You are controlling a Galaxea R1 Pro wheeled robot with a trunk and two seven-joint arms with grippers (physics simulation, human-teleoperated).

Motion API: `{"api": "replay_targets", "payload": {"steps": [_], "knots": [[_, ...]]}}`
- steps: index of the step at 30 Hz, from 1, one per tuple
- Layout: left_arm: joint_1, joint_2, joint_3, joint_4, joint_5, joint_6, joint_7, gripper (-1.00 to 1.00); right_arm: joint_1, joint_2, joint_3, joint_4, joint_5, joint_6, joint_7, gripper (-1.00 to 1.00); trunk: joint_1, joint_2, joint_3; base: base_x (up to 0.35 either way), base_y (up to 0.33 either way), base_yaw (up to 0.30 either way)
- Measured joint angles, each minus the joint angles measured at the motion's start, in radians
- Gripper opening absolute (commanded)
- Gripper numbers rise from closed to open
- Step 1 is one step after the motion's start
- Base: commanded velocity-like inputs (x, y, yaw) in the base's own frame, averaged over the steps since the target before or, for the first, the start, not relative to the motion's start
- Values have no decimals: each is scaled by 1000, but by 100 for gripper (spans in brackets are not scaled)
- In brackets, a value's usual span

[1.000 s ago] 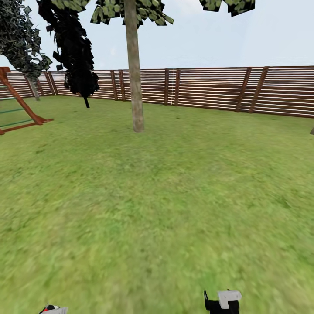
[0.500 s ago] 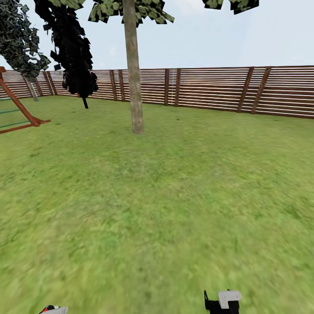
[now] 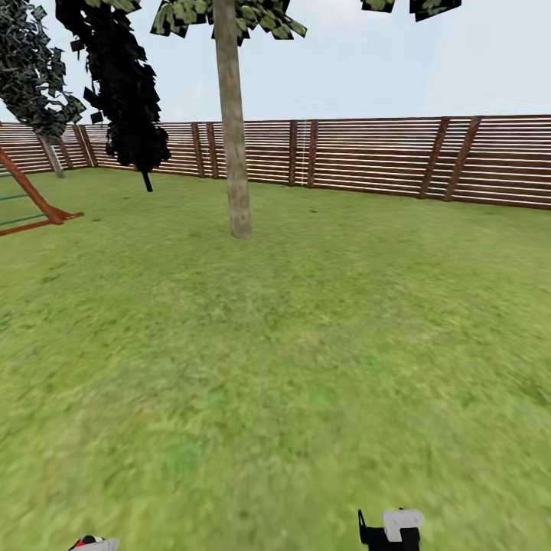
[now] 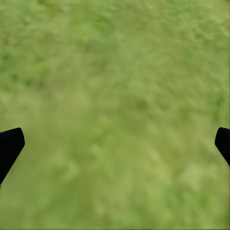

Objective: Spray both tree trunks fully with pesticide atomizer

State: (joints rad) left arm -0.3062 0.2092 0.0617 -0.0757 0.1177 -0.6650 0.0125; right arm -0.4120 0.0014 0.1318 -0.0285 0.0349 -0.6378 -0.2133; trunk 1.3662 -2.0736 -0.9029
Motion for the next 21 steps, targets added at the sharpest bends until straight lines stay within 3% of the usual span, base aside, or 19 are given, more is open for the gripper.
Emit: {"api": "replay_targets", "payload": {"steps": [21], "knots": [[0, 0, 0, 0, 0, 0, 0, -100, 0, 0, 0, 0, 0, 0, 0, 100, 0, 0, 0, 340, 0, 0]]}}
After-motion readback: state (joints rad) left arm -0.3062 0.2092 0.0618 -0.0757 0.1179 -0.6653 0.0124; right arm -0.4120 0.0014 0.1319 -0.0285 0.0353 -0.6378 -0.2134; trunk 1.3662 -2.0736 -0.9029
